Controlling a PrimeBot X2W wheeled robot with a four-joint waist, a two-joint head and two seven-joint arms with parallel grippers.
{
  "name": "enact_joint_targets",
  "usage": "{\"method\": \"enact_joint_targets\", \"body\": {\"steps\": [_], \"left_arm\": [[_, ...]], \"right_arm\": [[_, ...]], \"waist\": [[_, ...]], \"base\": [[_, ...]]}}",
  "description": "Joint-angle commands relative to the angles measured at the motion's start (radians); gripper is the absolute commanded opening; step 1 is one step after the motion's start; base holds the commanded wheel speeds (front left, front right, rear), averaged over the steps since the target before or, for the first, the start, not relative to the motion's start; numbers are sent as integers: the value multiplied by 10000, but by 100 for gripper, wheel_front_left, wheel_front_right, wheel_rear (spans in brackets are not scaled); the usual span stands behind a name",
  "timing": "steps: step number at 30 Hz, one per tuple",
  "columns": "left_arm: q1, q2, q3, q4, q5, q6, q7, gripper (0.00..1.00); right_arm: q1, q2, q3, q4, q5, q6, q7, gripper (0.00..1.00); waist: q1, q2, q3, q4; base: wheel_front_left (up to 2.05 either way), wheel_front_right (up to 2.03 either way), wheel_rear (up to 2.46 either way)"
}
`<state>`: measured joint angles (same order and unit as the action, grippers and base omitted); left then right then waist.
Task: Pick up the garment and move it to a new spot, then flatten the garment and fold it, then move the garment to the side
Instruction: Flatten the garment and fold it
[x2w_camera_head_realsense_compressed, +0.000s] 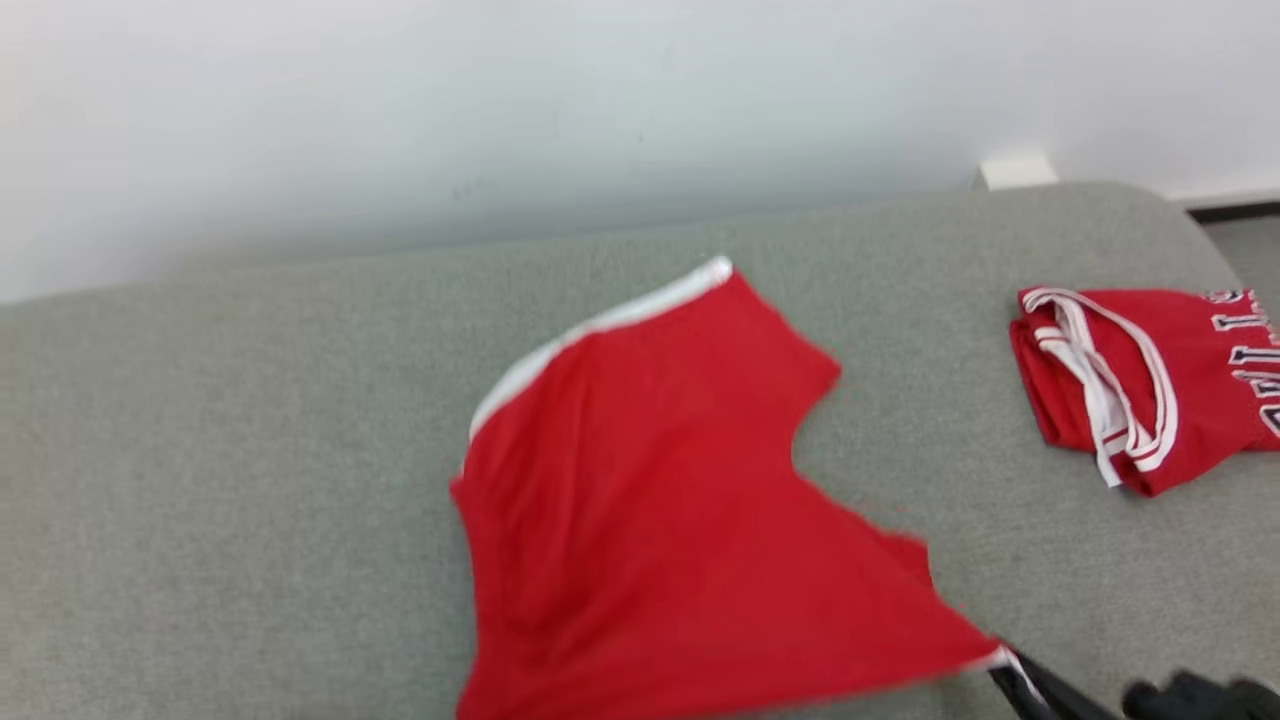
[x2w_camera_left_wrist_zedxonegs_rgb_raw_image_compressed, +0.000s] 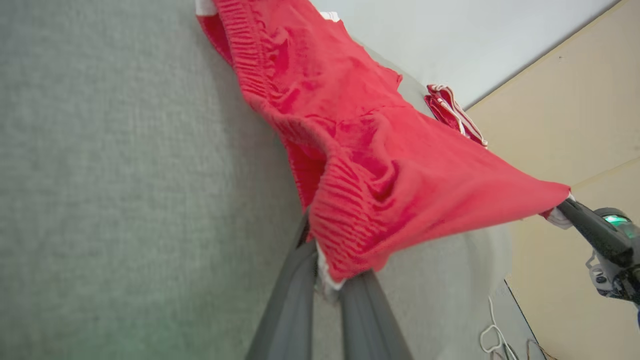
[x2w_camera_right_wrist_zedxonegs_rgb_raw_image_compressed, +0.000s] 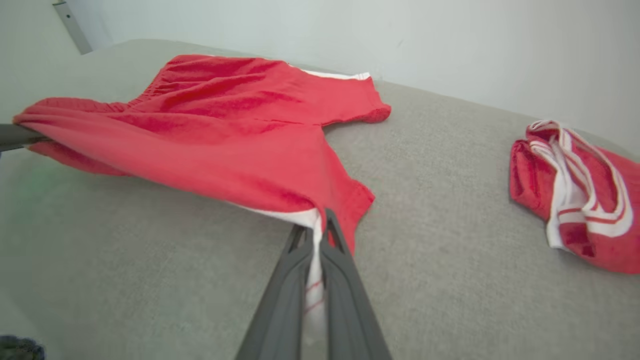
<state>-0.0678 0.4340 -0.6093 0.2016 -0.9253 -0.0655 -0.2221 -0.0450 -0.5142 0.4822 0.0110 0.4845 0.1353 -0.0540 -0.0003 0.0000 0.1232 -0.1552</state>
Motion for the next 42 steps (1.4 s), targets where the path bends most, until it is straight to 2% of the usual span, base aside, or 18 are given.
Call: {"method": "enact_joint_targets", "body": {"steps": [1,5,8,10,15,18,20,22,27,30,36,37,38,39,40,42], "left_arm": [[857,397,116,-528,-343,415,186,0],[2317,885,43,-2704,-838,1118,741,0],[2508,963,215,-3822,-1362,1311,1096,0],[2157,1027,389,-4246,-1585,1399,1376,0],[775,760,678,-4840,-2634,1373,2559,0],[-258,435,877,-4801,-3316,1534,3239,0],[-937,236,1046,-4591,-3671,1657,3594,0],[-1595,33,1182,-4255,-3843,1773,3783,0],[-2927,-495,1255,-3140,-3884,1782,3980,0],[-3527,-845,1211,-2476,-3824,1701,3938,0],[-4017,-1093,1166,-1695,-3715,1672,3902,0],[-4050,-1099,1126,-1589,-3676,1657,3918,0],[-4089,-1130,1090,-1503,-3684,1625,3942,0],[-4082,-1175,1092,-1419,-3735,1657,3934,5],[-4087,-1189,1100,-1374,-3717,1673,3890,27],[-4015,-1230,1072,-1316,-3680,1687,3838,100]], "right_arm": [[722,-443,-496,-538,175,-88,291,0],[2138,-765,-1312,-2325,387,-87,1241,0],[2342,-845,-1704,-3068,327,-78,1875,0],[1893,-883,-1728,-3307,283,-71,2299,0],[-9,-1262,-1393,-3332,374,-68,3309,0],[-1650,-1617,-882,-3057,499,-65,3939,0],[-2746,-1545,-510,-2755,894,-64,4310,0],[-3907,-1769,5,-2354,905,-64,4718,0],[-6166,-1481,864,-1154,1409,-64,5065,0],[-7134,-1363,1404,-429,1509,-64,5133,0],[-8193,-1198,2197,631,1687,-64,4987,0],[-8365,-1174,2340,797,1669,-64,4874,1],[-8514,-1159,2460,971,1654,-64,4753,17],[-8629,-1162,2613,1112,1627,-64,4594,41],[-8732,-1158,2677,1277,1571,-64,4386,100],[-8810,-1107,2793,1670,1578,-64,4124,100]], "waist": [[3,0,-553,-20],[3,0,-483,112],[3,0,-161,363],[3,0,164,560],[3,0,1220,1284],[3,0,1838,1694],[3,0,2219,1893],[3,0,2574,2081],[3,0,3215,2388],[3,0,3457,2480],[3,0,3644,2558],[3,0,3662,2579],[3,0,3680,2602],[3,0,3691,2622],[3,0,3697,2640],[3,0,3677,2666]], "base": [[0,0,0],[0,0,0],[0,0,0],[0,0,0],[0,0,0],[0,0,0],[0,0,0],[0,0,0],[0,0,0],[0,0,0],[0,0,0],[0,0,0],[0,0,0],[0,0,0],[0,0,0],[0,0,0]]}}
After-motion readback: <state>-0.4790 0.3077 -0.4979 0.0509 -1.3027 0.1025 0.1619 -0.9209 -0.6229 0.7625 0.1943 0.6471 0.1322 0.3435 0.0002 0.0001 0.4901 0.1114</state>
